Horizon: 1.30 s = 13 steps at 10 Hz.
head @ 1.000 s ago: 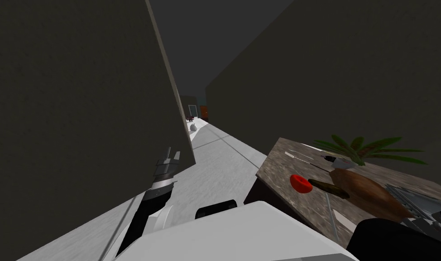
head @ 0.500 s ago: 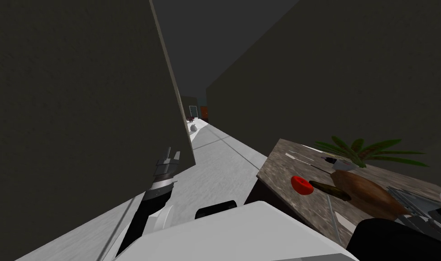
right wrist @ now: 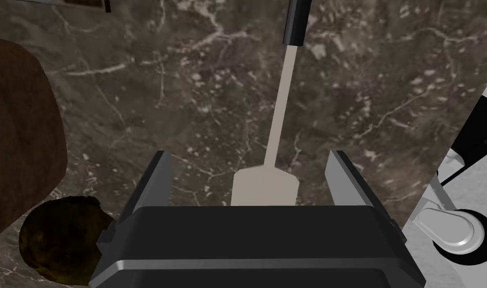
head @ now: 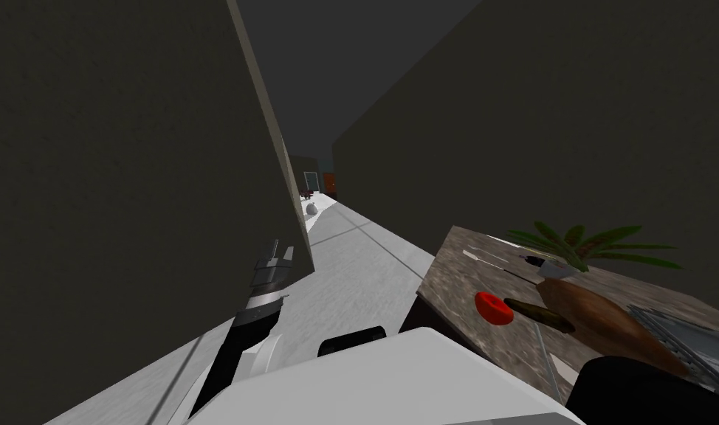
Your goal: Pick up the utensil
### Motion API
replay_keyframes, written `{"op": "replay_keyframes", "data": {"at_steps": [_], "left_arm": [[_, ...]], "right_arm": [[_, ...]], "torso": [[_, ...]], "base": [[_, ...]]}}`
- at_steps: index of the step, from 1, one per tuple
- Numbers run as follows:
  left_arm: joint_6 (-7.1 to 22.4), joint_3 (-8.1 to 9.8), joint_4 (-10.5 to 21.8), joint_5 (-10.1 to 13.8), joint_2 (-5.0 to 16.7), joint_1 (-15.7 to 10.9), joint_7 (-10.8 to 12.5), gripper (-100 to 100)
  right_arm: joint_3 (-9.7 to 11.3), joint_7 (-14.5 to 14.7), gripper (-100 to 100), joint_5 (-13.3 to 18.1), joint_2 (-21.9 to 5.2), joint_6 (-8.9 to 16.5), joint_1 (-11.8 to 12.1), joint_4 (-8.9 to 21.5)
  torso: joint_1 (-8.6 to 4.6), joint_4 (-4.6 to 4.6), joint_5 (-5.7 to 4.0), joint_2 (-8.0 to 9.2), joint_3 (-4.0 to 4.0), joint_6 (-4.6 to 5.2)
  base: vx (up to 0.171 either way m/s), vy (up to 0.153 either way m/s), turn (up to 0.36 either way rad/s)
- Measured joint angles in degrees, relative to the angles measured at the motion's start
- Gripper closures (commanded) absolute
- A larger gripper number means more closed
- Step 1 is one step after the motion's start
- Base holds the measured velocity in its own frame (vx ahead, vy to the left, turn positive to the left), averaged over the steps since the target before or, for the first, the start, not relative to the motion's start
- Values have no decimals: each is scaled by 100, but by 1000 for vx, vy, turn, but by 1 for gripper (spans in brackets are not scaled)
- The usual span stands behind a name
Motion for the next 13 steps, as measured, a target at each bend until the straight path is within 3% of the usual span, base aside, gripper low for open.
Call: {"op": "replay_keyframes", "data": {"at_steps": [2,3,4,5,9,10,13], "left_arm": [[0,0,0,0,0,0,0,0],[0,0,0,0,0,0,0,0],[0,0,0,0,0,-1,0,0],[0,-1,0,0,0,-1,0,0],[0,-1,0,0,0,-1,0,0],[0,-1,0,0,0,-1,0,0],[0,-1,0,0,-1,-1,0,0]], "right_arm": [[15,-53,-100,-63,219,35,100,-140],[83,-106,-100,-23,358,45,17,-145],[92,-114,0,-18,374,44,8,-143],[91,-114,-100,-19,371,44,8,-143],[212,-81,-100,46,704,332,-28,-175],[218,-72,100,51,715,333,-37,-164],[218,-77,100,49,715,329,-34,-165]], "torso": [[2,-2,1,-11,-6,-2],[-1,-4,0,-15,-9,-3],[8,-2,4,-1,-2,-6],[14,2,5,12,6,-5],[5,4,2,21,12,-4],[10,4,5,21,12,-4],[5,5,0,22,13,-7]], "base": [[106,-42,-70],[45,-17,-9],[8,-4,5],[8,-18,70],[5,-27,43],[0,0,0],[0,1,-3]]}}
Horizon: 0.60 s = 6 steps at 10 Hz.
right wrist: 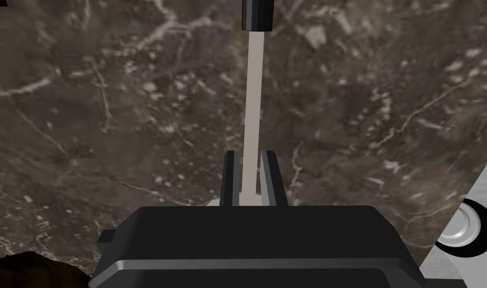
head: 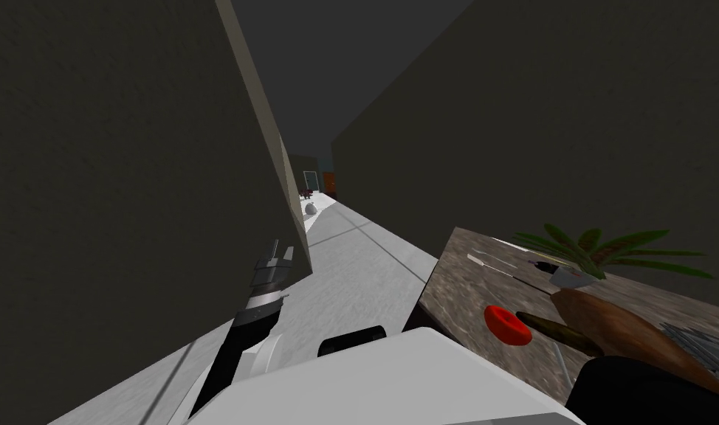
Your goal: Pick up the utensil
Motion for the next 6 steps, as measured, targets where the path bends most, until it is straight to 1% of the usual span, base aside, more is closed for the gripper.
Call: {"op": "replay_keyframes", "data": {"at_steps": [1,2,3,4,5,6], "left_arm": [[0,0,0,0,0,0,0,0],[0,0,0,0,0,0,0,0],[0,0,0,0,0,0,0,0],[0,0,0,0,0,0,0,0],[0,0,0,0,0,0,0,0],[0,0,0,0,0,0,0,0]], "right_arm": [[0,0,100,0,1,-1,0,-1],[0,0,0,0,1,-1,0,-1],[0,0,100,0,0,-1,0,-1],[-59,-15,100,-43,-120,-36,80,-67],[-85,-11,100,-52,-194,-131,56,-8],[-87,-7,0,-52,-201,-156,52,5]], "torso": [[-1,0,0,0,0,0],[-1,0,0,1,0,0],[-1,0,0,1,0,0],[9,0,7,3,1,4],[16,1,7,5,3,2],[10,1,3,4,2,2]], "base": [[0,0,0],[0,0,0],[-5,23,-93],[-12,36,-76],[-6,16,-10],[0,0,0]]}}
